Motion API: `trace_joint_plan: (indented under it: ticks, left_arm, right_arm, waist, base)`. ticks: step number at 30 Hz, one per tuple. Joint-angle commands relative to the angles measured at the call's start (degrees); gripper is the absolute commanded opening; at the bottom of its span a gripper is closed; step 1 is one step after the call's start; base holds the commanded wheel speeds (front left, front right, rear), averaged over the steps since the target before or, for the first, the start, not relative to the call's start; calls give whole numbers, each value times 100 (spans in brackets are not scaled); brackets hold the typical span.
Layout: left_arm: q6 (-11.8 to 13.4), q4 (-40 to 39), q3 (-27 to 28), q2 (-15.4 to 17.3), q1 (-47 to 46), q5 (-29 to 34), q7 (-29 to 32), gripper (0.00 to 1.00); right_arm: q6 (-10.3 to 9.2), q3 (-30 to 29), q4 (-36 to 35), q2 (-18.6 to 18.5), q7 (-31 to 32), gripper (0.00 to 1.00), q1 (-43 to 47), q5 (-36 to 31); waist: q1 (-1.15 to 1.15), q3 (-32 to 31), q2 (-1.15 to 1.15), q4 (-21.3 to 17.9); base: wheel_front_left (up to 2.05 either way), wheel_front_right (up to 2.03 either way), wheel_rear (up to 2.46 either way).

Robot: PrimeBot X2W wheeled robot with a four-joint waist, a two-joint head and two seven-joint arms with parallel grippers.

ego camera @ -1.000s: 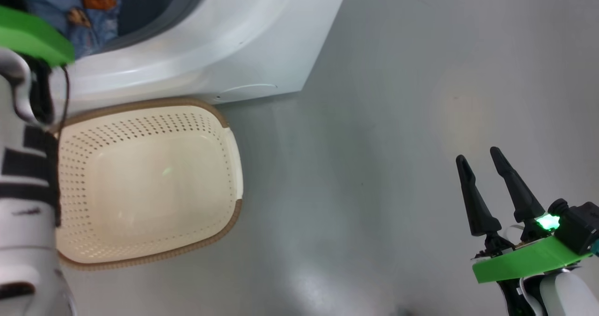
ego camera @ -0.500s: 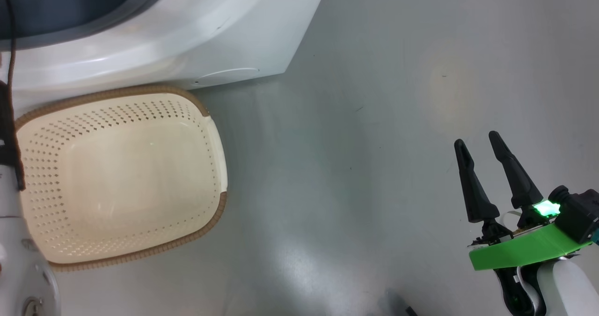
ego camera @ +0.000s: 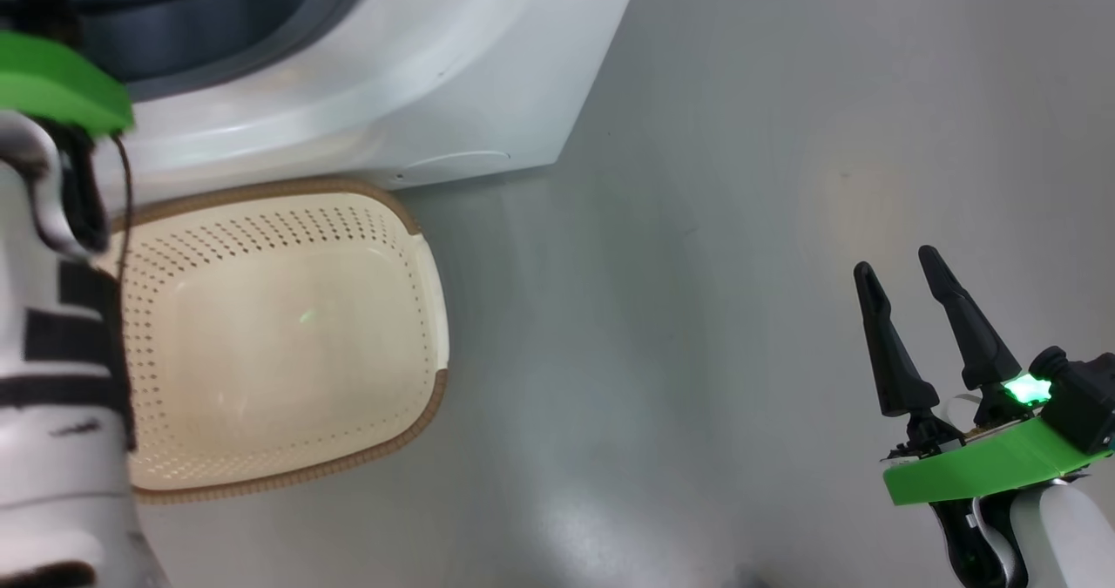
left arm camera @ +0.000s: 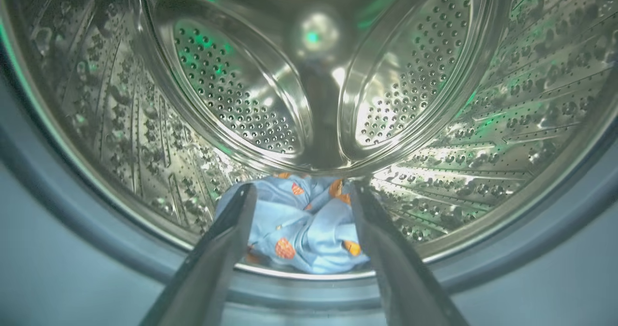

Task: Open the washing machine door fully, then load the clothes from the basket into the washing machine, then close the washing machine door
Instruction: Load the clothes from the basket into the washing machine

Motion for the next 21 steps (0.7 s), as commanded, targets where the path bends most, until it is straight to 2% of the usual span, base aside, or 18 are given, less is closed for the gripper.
trace_joint_plan:
  ticks: [1,10,21]
  left_arm:
    - [-43,-218,97,143,300,-5,-29,100]
    - [-151,-651,333,-201,1542,-167,-29,100]
    - [-204,-1158,76,-367,2944,-69,-29,100]
  right_arm:
    - [16,121,-102,-124,-27,100,202,-28]
    - [16,59,-73,-283,-27,100,514,-76]
    - [16,-12,9,-431,-27,100,1062,-129]
  waist:
    - [0,-191,0,121]
    - [0,-787,0,385]
    - [0,-1564,0,654]
  base:
    - [0,0,0]
    - [0,0,0]
    - [0,0,0]
